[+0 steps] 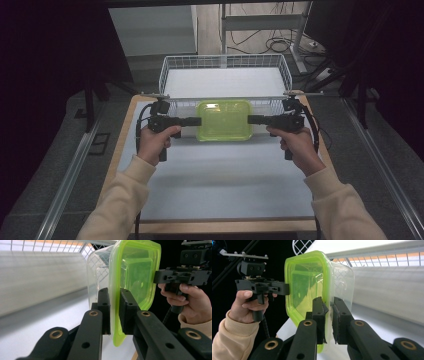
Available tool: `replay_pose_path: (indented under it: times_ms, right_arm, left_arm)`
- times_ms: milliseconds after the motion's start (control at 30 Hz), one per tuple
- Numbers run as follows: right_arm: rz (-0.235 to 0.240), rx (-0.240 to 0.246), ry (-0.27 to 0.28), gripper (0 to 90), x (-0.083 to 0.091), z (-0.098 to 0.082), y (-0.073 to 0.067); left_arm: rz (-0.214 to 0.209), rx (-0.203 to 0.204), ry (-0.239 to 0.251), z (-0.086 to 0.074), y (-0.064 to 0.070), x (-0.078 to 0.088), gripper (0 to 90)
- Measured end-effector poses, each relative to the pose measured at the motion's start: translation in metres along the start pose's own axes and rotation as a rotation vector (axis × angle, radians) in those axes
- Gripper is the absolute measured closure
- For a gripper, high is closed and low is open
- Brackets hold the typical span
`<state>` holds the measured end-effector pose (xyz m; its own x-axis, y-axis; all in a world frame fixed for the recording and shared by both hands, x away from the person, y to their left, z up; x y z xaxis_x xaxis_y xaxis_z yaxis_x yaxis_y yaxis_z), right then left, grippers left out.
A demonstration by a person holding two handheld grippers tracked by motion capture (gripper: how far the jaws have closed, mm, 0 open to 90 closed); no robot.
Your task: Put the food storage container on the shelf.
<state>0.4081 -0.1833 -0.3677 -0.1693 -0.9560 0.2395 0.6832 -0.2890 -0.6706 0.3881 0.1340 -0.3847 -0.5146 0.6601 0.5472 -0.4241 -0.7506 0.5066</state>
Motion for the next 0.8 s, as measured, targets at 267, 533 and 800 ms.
replay_pose_path:
  times_ms: [267, 533, 800]
  right_arm:
    - [0.005, 0.002, 0.013, 81.9, 0.001, 0.021, 0.0]
    - [-0.011, 0.005, 0.019, 81.9, -0.001, 0.046, 0.001]
    - [-0.022, -0.012, 0.032, 81.9, -0.003, 0.067, 0.009]
  left_arm:
    - [0.013, -0.01, 0.011, 0.022, 0.003, 0.003, 81.0]
    - [0.01, -0.001, 0.014, 0.045, -0.001, 0.0, 81.0]
    - [0.012, 0.016, 0.005, 0.067, -0.006, -0.007, 81.0]
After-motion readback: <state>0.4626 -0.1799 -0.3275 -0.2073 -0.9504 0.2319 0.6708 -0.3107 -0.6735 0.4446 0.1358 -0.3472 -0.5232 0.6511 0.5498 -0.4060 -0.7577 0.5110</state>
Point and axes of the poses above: each handheld gripper's, and its own axes: x roughly backward along the jaws, z roughly out of its top, y roughly to its right, the point moved 3 cm from there along -x, roughly forward along the jaws, and after that the axes turned 15 degrees about z, right-handed, at the moved point
